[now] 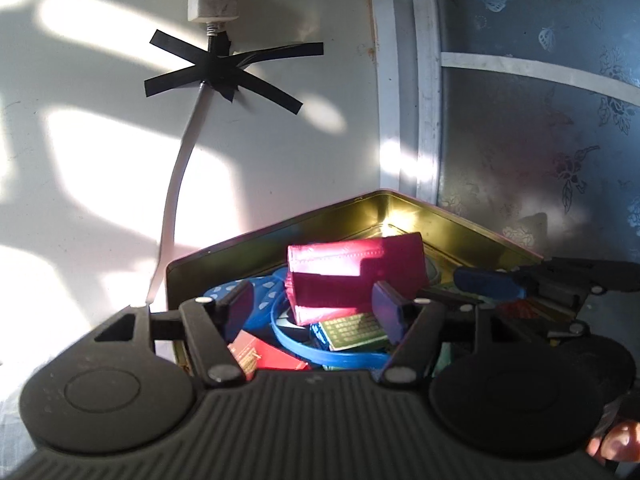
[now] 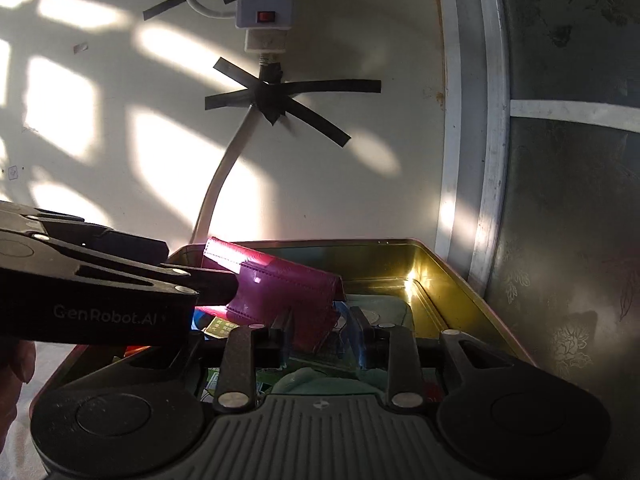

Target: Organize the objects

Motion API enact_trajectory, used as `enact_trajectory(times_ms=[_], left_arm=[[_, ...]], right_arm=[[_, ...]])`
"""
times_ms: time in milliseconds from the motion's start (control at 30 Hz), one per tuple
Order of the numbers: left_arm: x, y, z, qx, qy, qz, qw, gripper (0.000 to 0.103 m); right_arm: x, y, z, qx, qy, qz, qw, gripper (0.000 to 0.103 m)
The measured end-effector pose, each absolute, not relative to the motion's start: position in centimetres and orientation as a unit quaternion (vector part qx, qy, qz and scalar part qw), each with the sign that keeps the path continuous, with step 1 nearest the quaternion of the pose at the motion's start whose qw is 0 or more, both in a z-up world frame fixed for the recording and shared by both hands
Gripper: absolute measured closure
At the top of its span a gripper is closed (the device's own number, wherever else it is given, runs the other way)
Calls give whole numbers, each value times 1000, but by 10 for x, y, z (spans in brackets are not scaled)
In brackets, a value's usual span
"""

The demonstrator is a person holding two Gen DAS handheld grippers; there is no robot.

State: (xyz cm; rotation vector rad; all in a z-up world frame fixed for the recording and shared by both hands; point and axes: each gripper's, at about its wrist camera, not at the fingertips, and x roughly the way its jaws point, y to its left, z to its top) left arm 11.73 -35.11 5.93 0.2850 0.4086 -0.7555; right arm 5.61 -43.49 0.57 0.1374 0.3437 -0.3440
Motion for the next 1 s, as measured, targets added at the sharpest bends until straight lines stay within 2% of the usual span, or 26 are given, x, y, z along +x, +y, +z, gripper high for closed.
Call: enact_trajectory(times_ms=[67,400,533,733,933,1000], left_arm=[[113,-345,62,134,199,-358,903,32],[70,-289,70,124,221,-323,912,18],[57,-253,63,117,231,-301,918,16],[40,-198,47,113,245,-262,927,15],[24,-159,32,115,247,-226,935,8],[20,-150,27,120,251,-214,936,6]], right_arm=[[45,-434,4,91,154,-166,970,69],[-24,-396,9,169,96,-161,968,64],[-47,-373,11,183,83,-156,967,63],[-68,-338,4,194,93,-143,966,58],[-75,-310,-6,217,131,-111,961,57],[-77,-299,-9,219,143,-104,960,52]])
